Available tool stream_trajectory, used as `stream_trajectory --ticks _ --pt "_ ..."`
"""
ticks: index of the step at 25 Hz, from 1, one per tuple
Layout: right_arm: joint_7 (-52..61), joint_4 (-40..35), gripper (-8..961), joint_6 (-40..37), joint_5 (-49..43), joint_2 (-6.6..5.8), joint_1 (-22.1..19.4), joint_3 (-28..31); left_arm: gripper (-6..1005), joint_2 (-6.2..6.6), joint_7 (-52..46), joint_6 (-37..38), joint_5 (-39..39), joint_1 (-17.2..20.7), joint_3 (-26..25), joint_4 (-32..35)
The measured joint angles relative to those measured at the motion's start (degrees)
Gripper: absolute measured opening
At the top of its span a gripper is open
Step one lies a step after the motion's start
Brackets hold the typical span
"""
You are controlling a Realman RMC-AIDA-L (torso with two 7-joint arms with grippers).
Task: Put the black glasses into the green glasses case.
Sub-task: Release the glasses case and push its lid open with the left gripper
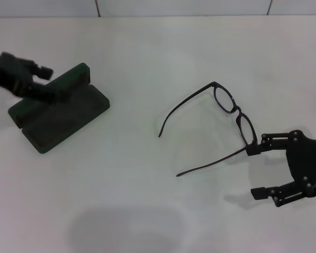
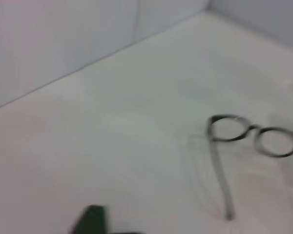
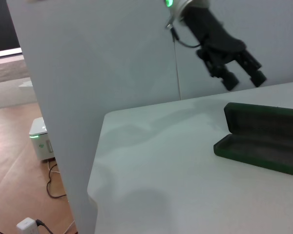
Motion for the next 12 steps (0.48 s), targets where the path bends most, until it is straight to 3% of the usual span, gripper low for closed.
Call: stream_trajectory --ticks 3,7,12 --pt "0.00 0.00 872 0.00 -0.03 0.04 0.33 -0.11 848 -0.30 -1.77 -3.15 7.72 -3.37 0.34 -0.21" --pt "-0.02 0.00 872 0.10 -0.05 0.20 0.75 -0.49 844 -1.85 -3.42 -8.45 15.86 -5.52 2.58 -0.65" --pt "-0.04 0.11 872 0.07 -0.06 0.01 0.07 -0.58 840 -2.66 -5.98 -14.20 20.71 -7.59 7.46 -4.60"
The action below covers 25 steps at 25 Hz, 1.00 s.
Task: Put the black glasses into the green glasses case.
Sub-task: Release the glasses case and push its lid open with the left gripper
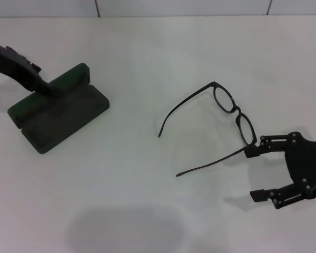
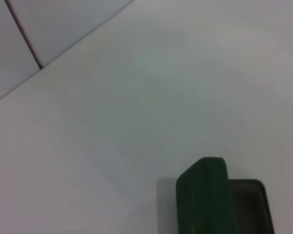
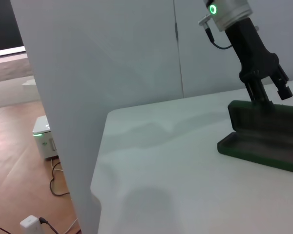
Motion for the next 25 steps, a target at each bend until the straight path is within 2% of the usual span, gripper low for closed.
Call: stream_trajectory --ticks 10,21,25 --pt "0.04 -0.03 873 -0.02 0.00 -0.04 -0.36 -0.01 831 -0.11 0.98 -2.82 0.08 0.23 2.12 -1.66" --pt "0.04 -0.11 873 -0.01 0.01 0.04 -0.35 0.00 383 -0.21 1.72 -2.90 0.10 0.45 2.43 -1.85" --pt "0.04 -0.11 873 -0.01 0.01 0.02 -0.38 -0.01 294 -0.21 1.90 -2.89 -0.06 0.38 2.49 -1.50"
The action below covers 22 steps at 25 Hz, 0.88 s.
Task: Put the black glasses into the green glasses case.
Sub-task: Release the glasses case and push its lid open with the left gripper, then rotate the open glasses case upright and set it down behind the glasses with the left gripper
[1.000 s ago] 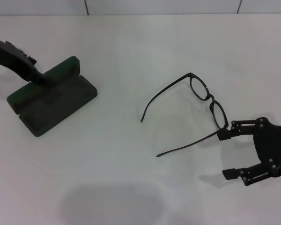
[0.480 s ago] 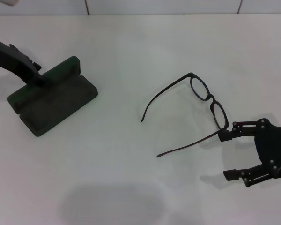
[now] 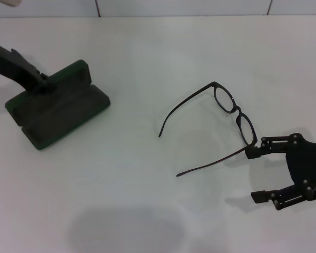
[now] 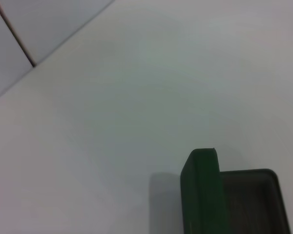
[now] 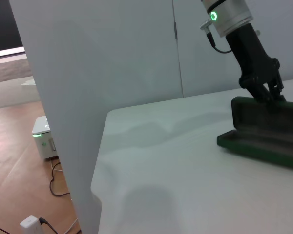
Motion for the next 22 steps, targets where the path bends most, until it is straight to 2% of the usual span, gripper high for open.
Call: stream_trajectory --ticks 4,9,12,17,22 --pt "0.01 0.00 873 0.00 0.00 -0.04 -0.04 0.00 205 -0.29 4.43 0.91 -2.71 0.11 0.05 1.77" --pt "0.20 0.00 873 -0.29 0.00 -0.06 -0.12 0.01 210 -2.56 22.12 1.16 -9.03 2.36 2.89 6.76" --pt "0.23 0.00 872 -1.01 0.00 -0.05 -0.11 0.00 214 -3.49 30.17 0.64 -12.07 2.63 3.91 7.10" --pt "0.25 0.02 872 -1.73 0.00 0.10 -0.16 0.01 219 -3.83 34.23 -0.94 -12.77 0.48 4.39 4.19" --pt "0.26 0.26 873 -2.36 0.00 0.20 -0.18 0.04 224 -4.18 36.89 -2.64 -12.47 0.04 4.85 2.02"
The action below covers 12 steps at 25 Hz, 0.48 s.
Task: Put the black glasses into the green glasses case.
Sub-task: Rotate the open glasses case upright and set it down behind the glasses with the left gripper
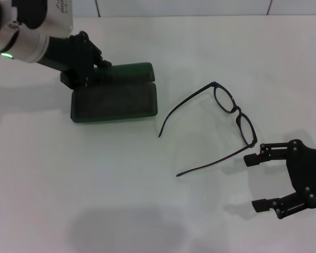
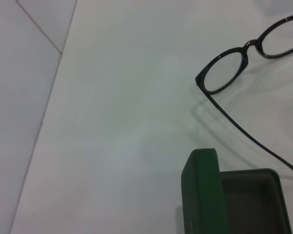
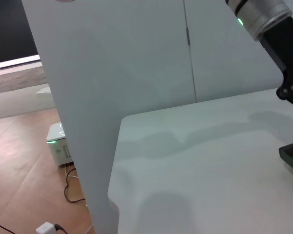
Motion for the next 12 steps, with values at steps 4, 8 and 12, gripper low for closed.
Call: stream_trajectory --ticks 4,8,12 --pt "-0.03 0.06 873 -0.01 0.00 0.06 -0.09 -0.04 229 0.10 0.17 -0.37 0.48 -0.58 0.70 -2.00" --pt "-0.10 0.19 873 -0.04 0.00 0.08 -0.15 -0.04 233 -0.09 0.86 -0.38 -0.22 -0.21 0.90 -1.99" --pt "-0.10 0.27 873 -0.17 0.00 0.08 -0.15 -0.04 237 -0.44 0.77 -0.98 -0.44 0.22 0.89 -1.79"
